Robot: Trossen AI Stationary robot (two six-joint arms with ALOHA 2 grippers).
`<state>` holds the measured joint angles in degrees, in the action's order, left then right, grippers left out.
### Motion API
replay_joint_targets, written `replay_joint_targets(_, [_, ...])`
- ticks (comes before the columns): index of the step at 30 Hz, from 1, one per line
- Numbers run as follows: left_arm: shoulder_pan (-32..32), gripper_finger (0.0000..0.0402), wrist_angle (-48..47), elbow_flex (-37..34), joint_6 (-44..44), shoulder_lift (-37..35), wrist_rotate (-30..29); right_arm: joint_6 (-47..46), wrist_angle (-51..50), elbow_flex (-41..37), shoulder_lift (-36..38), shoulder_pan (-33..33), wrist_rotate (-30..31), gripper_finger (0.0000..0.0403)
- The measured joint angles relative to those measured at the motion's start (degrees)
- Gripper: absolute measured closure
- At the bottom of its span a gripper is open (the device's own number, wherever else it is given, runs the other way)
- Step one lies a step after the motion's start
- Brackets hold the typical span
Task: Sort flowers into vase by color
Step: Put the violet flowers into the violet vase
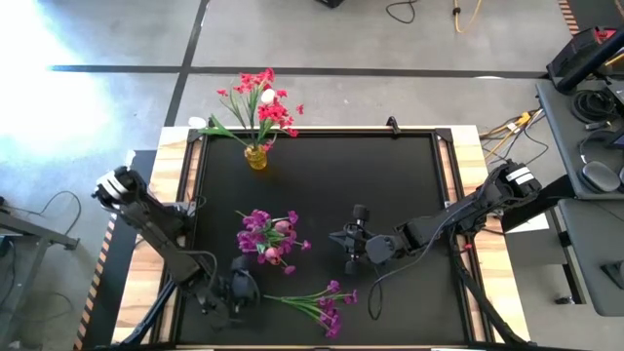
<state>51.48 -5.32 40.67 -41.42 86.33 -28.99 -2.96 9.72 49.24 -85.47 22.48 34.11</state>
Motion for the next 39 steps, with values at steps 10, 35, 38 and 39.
replay_joint_targets(10, [-0.5,0.0368,-7.4,8.1,0.9,8.6,0.0,0.0,0.0,0.0,0.0,0.0,0.0,0.0390])
replay_joint_targets(35, [-7.4,0.0310,-3.7,7.5,4.8,11.8,9.5,2.9,1.1,0.0,0.0,0.0,0.0,0.0390])
replay_joint_targets(38, [-9.0,0.0310,-3.1,7.5,5.4,11.9,11.0,3.0,1.1,0.0,0.0,0.0,0.0,0.0390])
replay_joint_targets(39, [-9.6,0.0310,-2.4,7.5,5.9,12.1,12.1,3.1,1.2,0.0,0.0,0.0,0.0,0.0390])
